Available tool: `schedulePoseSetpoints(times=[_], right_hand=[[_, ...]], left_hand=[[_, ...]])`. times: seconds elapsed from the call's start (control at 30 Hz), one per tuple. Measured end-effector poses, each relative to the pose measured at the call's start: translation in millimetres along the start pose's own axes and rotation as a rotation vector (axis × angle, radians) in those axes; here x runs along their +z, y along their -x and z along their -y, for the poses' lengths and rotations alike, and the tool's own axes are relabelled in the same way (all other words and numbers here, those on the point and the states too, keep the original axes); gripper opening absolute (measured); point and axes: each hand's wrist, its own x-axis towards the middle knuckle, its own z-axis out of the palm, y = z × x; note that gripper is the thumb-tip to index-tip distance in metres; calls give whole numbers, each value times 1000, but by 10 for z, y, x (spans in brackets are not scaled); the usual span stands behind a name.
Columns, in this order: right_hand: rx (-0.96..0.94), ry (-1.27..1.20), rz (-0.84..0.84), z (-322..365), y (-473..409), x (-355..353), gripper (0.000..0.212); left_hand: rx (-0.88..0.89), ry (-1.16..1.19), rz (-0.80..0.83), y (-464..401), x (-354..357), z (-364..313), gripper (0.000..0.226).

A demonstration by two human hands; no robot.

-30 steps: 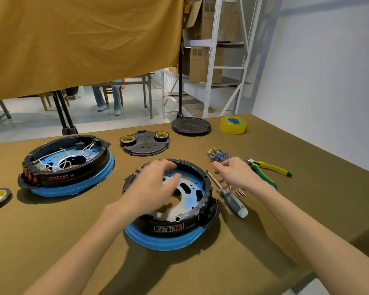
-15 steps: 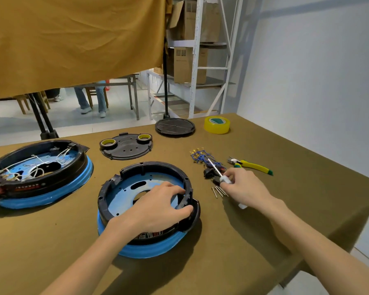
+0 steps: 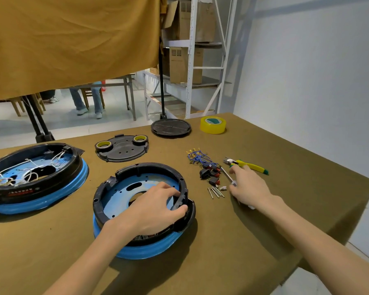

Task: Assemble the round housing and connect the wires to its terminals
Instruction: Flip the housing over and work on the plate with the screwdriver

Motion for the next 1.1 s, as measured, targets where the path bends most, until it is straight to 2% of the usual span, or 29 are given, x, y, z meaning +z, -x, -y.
schedulePoseSetpoints(times=[0.13, 0.4, 0.5, 0.57, 0.63, 0.7, 0.8, 0.87, 0.93, 1.03, 1.1], right_hand=[[-166, 31, -90, 15, 19, 66, 23], [-290, 66, -70, 49, -9, 133, 23], [-254, -281, -147, 165, 23, 81, 19], [-233, -549, -125, 304, 49, 18, 16], [-248, -720, -72, 446, 54, -55, 12], [-283, -786, -19, 564, 29, -143, 10], [-356, -729, 59, 681, -52, -240, 9], [-382, -671, 84, 741, -101, -263, 8], [-406, -630, 107, 799, -130, -269, 9], [-439, -567, 161, 872, -160, -292, 10], [-450, -524, 167, 911, -187, -334, 10]], left_hand=[[4, 0, 3, -7, 6, 11, 76], [12, 15, 13, -12, 19, 21, 71], [15, 29, 15, -8, 25, 7, 71], [16, 29, 10, -5, 29, 3, 73], [9, 25, 2, -5, 37, -1, 78], [-6, 29, 6, -4, 40, 5, 85], [-37, 113, 83, -1, 27, 44, 108], [-79, 284, 111, -7, -7, 66, 121], [-104, 436, 55, -26, -29, 86, 109], [-64, 409, -53, -28, -35, 102, 67], [-45, 399, -40, -21, -22, 101, 59]])
